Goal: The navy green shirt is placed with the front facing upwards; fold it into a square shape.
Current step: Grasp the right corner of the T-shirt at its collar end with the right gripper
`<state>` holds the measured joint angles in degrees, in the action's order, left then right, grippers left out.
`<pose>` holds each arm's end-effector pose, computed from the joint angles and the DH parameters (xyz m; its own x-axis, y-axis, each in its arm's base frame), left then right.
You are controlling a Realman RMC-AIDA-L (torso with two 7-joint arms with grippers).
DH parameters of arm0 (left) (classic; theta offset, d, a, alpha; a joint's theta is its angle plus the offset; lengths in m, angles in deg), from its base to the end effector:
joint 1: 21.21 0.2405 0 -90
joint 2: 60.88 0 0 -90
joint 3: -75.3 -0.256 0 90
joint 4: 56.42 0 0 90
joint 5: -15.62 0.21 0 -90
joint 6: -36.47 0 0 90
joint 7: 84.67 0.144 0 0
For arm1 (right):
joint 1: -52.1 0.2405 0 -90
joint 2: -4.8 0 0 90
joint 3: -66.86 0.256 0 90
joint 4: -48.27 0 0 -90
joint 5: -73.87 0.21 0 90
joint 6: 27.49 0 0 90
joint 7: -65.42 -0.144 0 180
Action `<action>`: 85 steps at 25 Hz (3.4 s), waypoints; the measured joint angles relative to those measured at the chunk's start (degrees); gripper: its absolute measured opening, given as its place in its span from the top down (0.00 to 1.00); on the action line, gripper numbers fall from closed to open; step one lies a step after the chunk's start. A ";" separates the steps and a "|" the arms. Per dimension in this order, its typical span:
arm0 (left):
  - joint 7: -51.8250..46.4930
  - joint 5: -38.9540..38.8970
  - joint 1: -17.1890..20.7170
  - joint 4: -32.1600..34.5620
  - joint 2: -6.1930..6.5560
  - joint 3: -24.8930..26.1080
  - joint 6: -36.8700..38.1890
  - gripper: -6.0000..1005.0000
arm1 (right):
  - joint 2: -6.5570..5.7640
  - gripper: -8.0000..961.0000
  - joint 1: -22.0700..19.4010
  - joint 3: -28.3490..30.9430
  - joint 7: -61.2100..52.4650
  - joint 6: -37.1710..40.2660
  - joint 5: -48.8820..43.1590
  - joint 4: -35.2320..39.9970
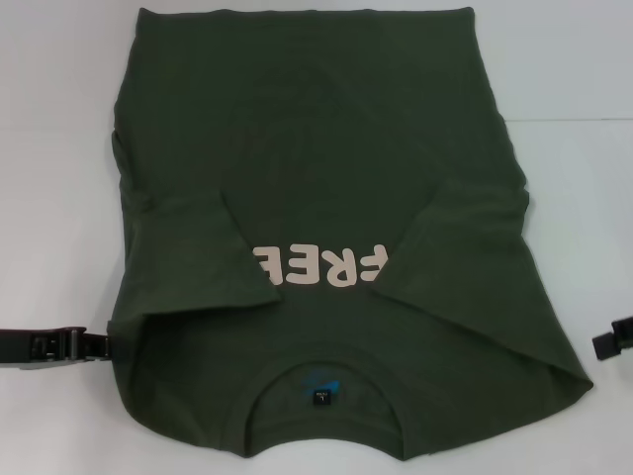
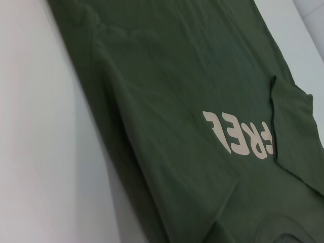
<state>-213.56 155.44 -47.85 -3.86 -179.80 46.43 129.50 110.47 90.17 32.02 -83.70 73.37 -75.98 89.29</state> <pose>-0.3242 0.3043 0.0478 0.2409 0.9082 0.3422 0.9703 -0.2328 -0.0650 0.3100 0.3370 0.0953 0.0203 -0.9975 -0.0678 -0.9898 -0.0105 -0.1421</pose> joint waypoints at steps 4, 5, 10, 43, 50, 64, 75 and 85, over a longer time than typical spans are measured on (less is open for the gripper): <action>0.40 -0.07 0.01 -0.05 -0.16 0.03 0.01 0.94 | 0.43 0.02 -1.46 0.07 0.85 -2.59 0.11 -2.27; 0.44 -0.08 -0.01 -0.08 -0.19 0.04 -0.02 0.94 | 0.52 0.02 -1.67 0.12 1.14 -3.27 0.16 -2.78; 0.46 -0.08 -0.19 -0.12 -0.30 0.05 -0.12 0.94 | 1.29 0.02 -1.90 0.68 2.48 -5.02 0.41 -3.91; 0.71 -0.89 -0.43 -0.18 -0.29 -0.04 -0.49 0.93 | 3.57 0.03 -1.86 0.48 3.96 -9.41 2.21 -5.43; 0.74 -0.87 -0.43 -0.18 -0.33 -0.04 -0.49 0.93 | 4.04 0.04 -1.86 0.25 3.96 -10.29 2.13 -5.65; 1.04 -1.45 -0.43 -0.68 -0.20 -0.08 -0.49 0.93 | 4.70 0.05 -1.55 0.21 4.02 -11.22 2.30 -6.22; 1.25 -1.58 -0.43 -0.72 -0.16 0.04 -0.49 0.92 | 5.30 0.07 -1.20 0.71 4.44 -12.07 2.42 -6.86; 1.27 -1.68 -0.50 -0.71 -0.16 0.05 -0.57 0.92 | 5.54 0.08 -1.24 0.74 4.48 -12.56 2.54 -7.26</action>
<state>-212.29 153.77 -48.35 -4.57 -179.96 46.48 128.93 116.00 88.94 32.76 -79.22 60.81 -73.44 82.03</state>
